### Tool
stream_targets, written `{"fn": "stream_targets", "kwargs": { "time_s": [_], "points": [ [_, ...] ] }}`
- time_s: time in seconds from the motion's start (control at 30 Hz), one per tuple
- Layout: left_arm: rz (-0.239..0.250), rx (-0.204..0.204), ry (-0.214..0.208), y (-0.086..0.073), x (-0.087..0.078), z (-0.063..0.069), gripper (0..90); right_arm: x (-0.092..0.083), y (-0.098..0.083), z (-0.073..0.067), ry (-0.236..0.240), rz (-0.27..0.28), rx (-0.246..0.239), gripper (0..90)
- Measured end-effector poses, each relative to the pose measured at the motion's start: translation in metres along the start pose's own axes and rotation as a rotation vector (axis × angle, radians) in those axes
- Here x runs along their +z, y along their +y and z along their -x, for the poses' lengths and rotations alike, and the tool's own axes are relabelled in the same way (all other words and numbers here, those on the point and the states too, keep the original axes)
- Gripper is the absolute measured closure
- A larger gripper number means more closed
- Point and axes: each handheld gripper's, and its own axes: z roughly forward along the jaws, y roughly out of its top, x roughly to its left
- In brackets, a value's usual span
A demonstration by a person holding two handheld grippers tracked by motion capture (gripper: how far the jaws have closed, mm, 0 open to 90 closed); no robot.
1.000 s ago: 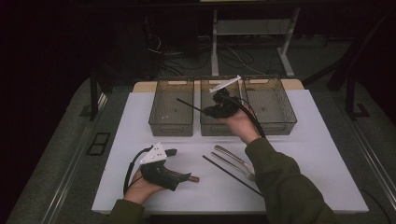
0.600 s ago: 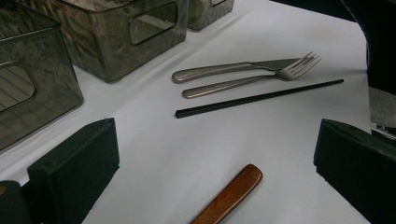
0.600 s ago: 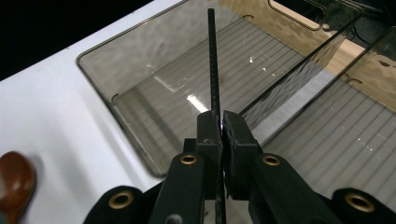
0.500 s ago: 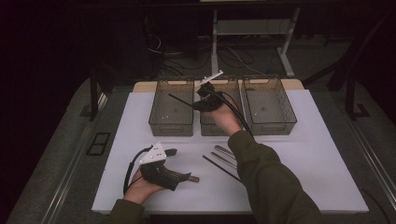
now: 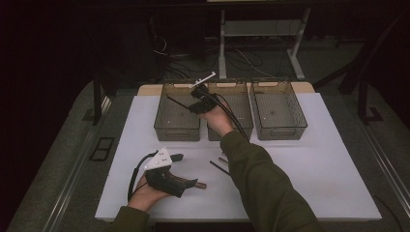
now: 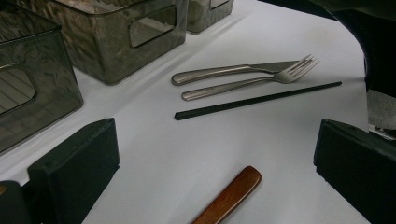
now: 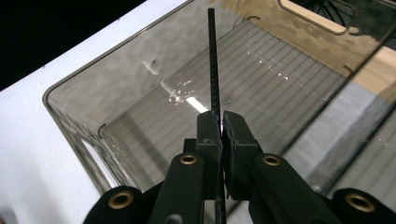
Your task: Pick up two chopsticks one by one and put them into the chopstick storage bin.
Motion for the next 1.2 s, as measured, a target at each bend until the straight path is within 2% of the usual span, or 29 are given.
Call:
{"fn": "stream_targets", "kwargs": {
  "time_s": [0.27, 0.63, 0.7, 0.9, 1.07, 1.13, 1.2],
  "points": [
    [0.006, 0.002, -0.003, 0.001, 0.000, 0.001, 0.0, 0.018, 0.005, -0.006, -0.003, -0.017, 0.005, 84.9],
    [0.006, 0.008, -0.006, 0.002, 0.001, 0.002, 0.0, 0.032, 0.010, -0.010, -0.007, -0.019, 0.022, 83.8],
    [0.008, 0.006, -0.005, 0.001, 0.001, 0.002, 0.0, 0.033, 0.010, -0.010, 0.002, -0.010, 0.022, 77.7],
    [0.006, 0.007, -0.004, 0.002, 0.001, 0.002, 0.0, 0.024, 0.011, -0.009, 0.012, 0.014, 0.015, 65.5],
    [0.003, 0.010, -0.002, 0.001, 0.001, 0.002, 0.0, 0.010, 0.010, -0.009, 0.041, 0.027, 0.003, 57.1],
    [0.004, 0.010, 0.000, 0.001, 0.001, 0.002, 0.0, 0.005, 0.007, -0.008, 0.067, 0.033, -0.005, 53.8],
    [0.002, 0.017, 0.000, 0.001, 0.001, 0.002, 0.0, -0.001, 0.004, -0.008, 0.069, 0.035, -0.014, 50.5]
  ]
}}
